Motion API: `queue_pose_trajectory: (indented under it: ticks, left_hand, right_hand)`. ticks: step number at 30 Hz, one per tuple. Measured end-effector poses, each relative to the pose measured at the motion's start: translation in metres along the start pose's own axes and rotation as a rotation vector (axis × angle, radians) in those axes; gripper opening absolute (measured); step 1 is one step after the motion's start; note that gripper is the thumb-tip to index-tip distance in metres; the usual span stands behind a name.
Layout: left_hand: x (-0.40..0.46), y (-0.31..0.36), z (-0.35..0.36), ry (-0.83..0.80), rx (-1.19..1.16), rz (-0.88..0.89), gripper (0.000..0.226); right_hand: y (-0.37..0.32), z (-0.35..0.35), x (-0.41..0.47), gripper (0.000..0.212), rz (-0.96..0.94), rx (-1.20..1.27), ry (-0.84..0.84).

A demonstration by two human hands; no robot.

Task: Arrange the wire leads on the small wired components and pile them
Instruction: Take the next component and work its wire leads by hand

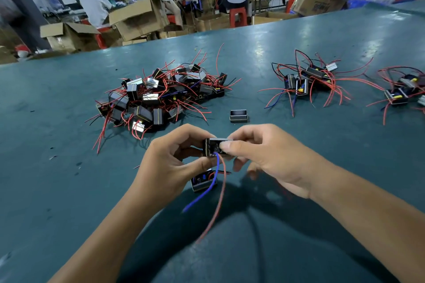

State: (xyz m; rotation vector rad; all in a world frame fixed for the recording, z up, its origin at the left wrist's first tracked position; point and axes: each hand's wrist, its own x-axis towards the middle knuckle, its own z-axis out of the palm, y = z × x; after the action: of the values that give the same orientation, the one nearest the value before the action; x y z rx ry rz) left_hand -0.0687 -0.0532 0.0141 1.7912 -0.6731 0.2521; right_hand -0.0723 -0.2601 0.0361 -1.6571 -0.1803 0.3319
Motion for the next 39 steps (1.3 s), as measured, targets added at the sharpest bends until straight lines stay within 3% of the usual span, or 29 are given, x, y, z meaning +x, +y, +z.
queue_pose_trajectory:
  ticks: [4, 10, 14, 19, 24, 27, 31, 35, 39]
  left_hand:
    - [0.001, 0.0, 0.001, -0.093, 0.007, 0.05, 0.033]
    - [0.001, 0.001, -0.001, -0.125, 0.005, 0.052, 0.042]
    - [0.0, 0.002, -0.002, -0.125, 0.022, 0.051, 0.031]
    - [0.002, 0.0, 0.0, -0.109, 0.056, 0.029, 0.037]
    - [0.002, 0.003, -0.006, -0.13, -0.006, 0.0, 0.037]
    - [0.003, 0.003, -0.009, -0.159, 0.016, 0.0, 0.035]
    - [0.002, 0.002, -0.008, -0.114, 0.018, -0.05, 0.034]
    - [0.004, -0.001, -0.015, 0.078, 0.016, -0.125, 0.018]
    - [0.005, -0.003, -0.018, 0.176, 0.038, -0.133, 0.014]
  right_hand:
    - [-0.002, -0.001, -0.005, 0.021, -0.014, 0.112, -0.255]
    - [-0.004, 0.001, -0.007, 0.012, -0.074, 0.149, -0.3]
    - [0.0, 0.01, -0.007, 0.01, -0.102, 0.158, -0.227]
    - [0.002, 0.015, -0.005, 0.011, -0.104, 0.248, -0.149]
    - [-0.001, 0.009, -0.005, 0.024, -0.018, 0.295, -0.292]
    - [-0.002, 0.003, -0.006, 0.02, 0.0, 0.253, -0.352]
    - [-0.004, 0.008, -0.003, 0.009, -0.055, 0.308, -0.168]
    - [-0.009, -0.005, 0.005, 0.018, -0.08, 0.369, 0.117]
    - [-0.009, -0.014, 0.012, 0.02, -0.066, 0.445, 0.251]
